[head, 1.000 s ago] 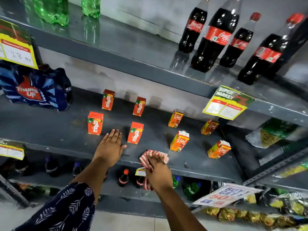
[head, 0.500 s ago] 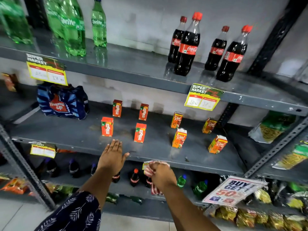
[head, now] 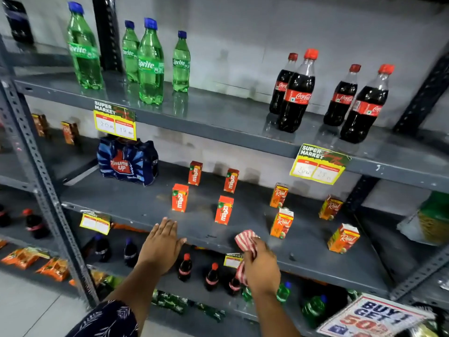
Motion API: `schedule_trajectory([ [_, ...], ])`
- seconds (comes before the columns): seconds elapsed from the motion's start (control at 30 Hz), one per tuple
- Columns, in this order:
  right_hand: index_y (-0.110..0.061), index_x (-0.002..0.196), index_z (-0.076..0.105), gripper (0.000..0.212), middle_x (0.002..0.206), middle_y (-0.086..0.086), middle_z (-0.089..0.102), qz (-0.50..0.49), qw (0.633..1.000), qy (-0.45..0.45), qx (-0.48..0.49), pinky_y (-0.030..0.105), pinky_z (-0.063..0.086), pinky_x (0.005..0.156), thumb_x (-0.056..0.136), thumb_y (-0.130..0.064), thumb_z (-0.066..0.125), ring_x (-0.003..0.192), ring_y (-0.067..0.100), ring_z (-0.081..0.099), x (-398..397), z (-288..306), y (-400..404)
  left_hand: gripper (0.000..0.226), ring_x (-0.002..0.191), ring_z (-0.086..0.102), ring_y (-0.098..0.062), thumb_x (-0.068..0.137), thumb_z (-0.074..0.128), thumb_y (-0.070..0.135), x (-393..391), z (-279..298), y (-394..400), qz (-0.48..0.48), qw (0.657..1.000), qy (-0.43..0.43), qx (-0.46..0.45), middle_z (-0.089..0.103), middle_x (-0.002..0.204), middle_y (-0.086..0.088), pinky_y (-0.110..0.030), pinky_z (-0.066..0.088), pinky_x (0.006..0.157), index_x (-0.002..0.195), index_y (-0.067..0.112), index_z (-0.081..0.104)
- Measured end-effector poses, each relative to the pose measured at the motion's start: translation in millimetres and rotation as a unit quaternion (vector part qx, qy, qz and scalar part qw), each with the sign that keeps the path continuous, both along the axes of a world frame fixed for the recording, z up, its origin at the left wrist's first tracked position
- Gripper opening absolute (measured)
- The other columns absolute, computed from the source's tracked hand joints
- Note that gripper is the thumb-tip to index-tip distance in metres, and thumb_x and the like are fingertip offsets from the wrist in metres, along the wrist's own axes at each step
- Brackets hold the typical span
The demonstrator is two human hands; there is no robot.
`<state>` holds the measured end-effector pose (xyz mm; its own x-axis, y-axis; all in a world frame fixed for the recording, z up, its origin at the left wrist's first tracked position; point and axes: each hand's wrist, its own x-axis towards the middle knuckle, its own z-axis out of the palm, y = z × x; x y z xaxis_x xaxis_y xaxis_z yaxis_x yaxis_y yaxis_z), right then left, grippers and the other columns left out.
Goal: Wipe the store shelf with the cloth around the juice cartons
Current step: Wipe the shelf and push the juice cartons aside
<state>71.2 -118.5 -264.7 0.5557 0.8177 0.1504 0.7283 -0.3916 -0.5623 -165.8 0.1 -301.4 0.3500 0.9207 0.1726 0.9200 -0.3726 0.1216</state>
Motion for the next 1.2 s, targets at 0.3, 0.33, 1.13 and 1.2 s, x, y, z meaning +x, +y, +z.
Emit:
schedule_trajectory([
  [0.3,-0.017,0.083,0.060,0.013,0.099,0.013,0.069,0.002,0.989,-0.008,-0.147,0.037,0.053,0.084,0.084,-0.011,0.049,0.101,0.033,0.065,7.1,-2.0,44.7,0.064,0.147,0.011,-0.024,0.099,0.026,0.046,-36.6,-7.9,77.4,-0.022,0.998,-0.049,-0.030,0.025,0.156,-0.013,-0.037,0.006,0.120,0.147,0.004,0.024],
  [0.33,-0.020,0.083,0.059,0.010,0.103,0.015,0.068,-0.029,0.988,-0.014,-0.154,0.037,0.053,0.085,0.086,-0.017,0.049,0.104,0.035,0.064,-3.9,-4.7,47.4,0.064,0.147,0.011,-0.024,0.099,0.026,0.046,-41.9,-9.0,88.7,-0.030,0.998,-0.048,-0.034,0.025,0.156,-0.014,-0.037,0.006,0.120,0.147,0.003,0.024],
  [1.13,-0.021,0.145,0.036,0.046,0.143,0.014,0.049,0.043,0.993,-0.067,-0.092,0.039,0.041,0.105,0.100,-0.029,0.042,0.127,0.035,0.050,-97.1,92.4,274.1,0.068,0.148,0.003,-0.020,0.098,0.027,0.049,-100.0,-26.6,208.2,-0.135,0.984,-0.070,-0.092,0.012,0.160,-0.008,-0.033,-0.002,0.119,0.150,0.009,0.011],
  [1.2,-0.021,0.148,0.029,0.052,0.152,0.012,0.038,0.020,0.987,-0.076,-0.139,0.044,0.037,0.109,0.100,-0.038,0.039,0.135,0.034,0.041,-87.8,86.3,299.2,0.069,0.148,0.002,-0.018,0.097,0.024,0.051,-104.8,-34.4,211.6,-0.124,0.983,-0.094,-0.093,0.012,0.160,-0.007,-0.032,-0.003,0.119,0.150,0.009,0.011],
])
